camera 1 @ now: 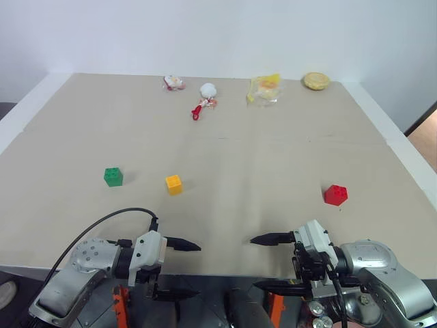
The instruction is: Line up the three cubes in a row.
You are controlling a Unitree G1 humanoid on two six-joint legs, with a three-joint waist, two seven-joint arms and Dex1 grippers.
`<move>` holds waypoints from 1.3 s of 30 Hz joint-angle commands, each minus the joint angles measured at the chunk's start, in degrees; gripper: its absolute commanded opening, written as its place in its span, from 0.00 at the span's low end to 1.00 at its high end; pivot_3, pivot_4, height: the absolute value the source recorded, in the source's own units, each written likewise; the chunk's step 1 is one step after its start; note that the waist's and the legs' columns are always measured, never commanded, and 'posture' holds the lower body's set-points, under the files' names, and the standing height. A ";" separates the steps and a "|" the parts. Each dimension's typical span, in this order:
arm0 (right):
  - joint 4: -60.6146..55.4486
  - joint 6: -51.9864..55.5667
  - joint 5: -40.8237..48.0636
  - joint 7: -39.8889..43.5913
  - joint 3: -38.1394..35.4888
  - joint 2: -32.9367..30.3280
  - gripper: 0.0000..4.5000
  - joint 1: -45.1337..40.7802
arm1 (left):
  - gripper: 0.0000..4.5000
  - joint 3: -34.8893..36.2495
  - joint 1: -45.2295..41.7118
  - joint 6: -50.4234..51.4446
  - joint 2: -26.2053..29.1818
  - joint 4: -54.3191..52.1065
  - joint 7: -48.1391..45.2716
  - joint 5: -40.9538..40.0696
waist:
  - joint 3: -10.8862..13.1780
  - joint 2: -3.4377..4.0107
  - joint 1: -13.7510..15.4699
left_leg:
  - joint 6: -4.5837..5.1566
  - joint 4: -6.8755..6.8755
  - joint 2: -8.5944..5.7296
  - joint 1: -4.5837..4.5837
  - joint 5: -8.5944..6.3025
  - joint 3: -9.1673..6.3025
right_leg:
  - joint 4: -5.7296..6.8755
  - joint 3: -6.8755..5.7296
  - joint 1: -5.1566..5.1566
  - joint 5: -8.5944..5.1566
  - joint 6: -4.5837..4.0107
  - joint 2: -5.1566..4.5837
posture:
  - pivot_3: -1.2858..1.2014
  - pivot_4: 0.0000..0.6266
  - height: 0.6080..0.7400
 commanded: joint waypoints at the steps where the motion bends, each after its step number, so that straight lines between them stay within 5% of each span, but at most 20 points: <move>1: -1.28 -0.49 0.13 0.55 0.12 0.16 1.00 -0.09 | 0.98 0.75 -1.19 -0.24 0.53 -1.28 -0.18 -0.55 | 0.00 0.00 0.00 | 0.00 0.00 0.00 0.00 0.00 0.00 | 0.00 0.00 0.00 0.00 0.00 0.00 | 0.52 0.24 1.00; 16: -1.08 0.54 2.35 -1.94 -2.23 2.29 1.00 0.73 | 0.98 0.29 -5.00 2.89 -1.65 -1.96 1.83 -1.75 | 0.00 0.00 0.01 | 0.00 -0.01 0.00 0.00 0.00 0.00 | 0.00 -0.01 0.01 0.00 0.00 0.01 | 0.52 0.24 1.00; 23: -6.73 9.79 3.63 -28.37 -8.92 12.26 1.00 -5.12 | 0.98 2.34 -16.97 12.98 -13.35 0.51 16.27 -6.39 | -0.02 -0.01 0.07 | 0.05 0.32 -0.04 -0.06 0.03 -0.08 | 0.05 -0.02 0.11 0.11 0.09 0.03 | 0.52 0.24 1.00; 30: -4.88 15.35 -7.72 -61.43 -20.80 21.17 1.00 -15.38 | 0.98 -1.02 -29.21 7.81 -29.07 10.52 26.30 0.25 | -0.03 0.01 0.18 | 0.07 0.57 -0.16 -0.10 0.05 -0.15 | 0.04 0.04 0.25 0.25 0.22 0.04 | 0.52 0.24 1.00; 39: -2.54 21.22 -8.97 -70.23 -29.76 24.68 1.00 -11.96 | 0.98 -4.92 -34.18 3.63 -34.25 18.94 20.77 2.06 | -0.15 0.27 0.11 | 0.08 -0.11 -0.21 -0.06 0.05 -0.42 | 0.05 0.05 0.20 0.11 0.35 0.23 | 0.52 0.24 1.00</move>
